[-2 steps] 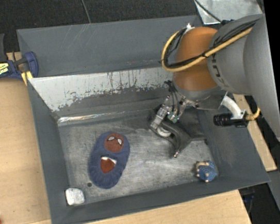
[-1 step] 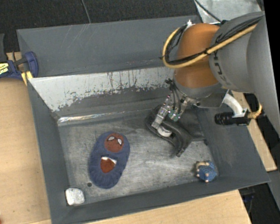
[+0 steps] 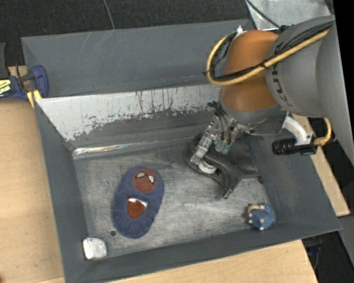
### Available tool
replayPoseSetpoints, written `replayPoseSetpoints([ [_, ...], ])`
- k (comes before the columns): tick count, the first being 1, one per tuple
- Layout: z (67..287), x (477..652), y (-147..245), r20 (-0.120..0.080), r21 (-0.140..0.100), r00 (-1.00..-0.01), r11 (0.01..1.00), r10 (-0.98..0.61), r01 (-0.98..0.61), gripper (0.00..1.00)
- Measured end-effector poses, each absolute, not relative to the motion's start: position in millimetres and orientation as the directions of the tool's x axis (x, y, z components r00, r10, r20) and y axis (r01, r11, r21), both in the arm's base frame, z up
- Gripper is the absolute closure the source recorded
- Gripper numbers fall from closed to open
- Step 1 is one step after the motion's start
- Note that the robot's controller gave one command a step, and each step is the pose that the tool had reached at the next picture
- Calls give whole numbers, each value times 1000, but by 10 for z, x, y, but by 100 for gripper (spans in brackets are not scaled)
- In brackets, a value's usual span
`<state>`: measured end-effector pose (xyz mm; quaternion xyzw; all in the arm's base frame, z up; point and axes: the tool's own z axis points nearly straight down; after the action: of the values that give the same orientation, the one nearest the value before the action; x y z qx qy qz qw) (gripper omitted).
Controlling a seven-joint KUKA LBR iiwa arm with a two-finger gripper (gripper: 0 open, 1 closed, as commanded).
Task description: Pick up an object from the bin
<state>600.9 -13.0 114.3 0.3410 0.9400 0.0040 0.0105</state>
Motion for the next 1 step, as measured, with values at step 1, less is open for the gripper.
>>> replayPoseSetpoints([
  [1,1070,5984,-120,-13,12,-768,768,641,640,0],
])
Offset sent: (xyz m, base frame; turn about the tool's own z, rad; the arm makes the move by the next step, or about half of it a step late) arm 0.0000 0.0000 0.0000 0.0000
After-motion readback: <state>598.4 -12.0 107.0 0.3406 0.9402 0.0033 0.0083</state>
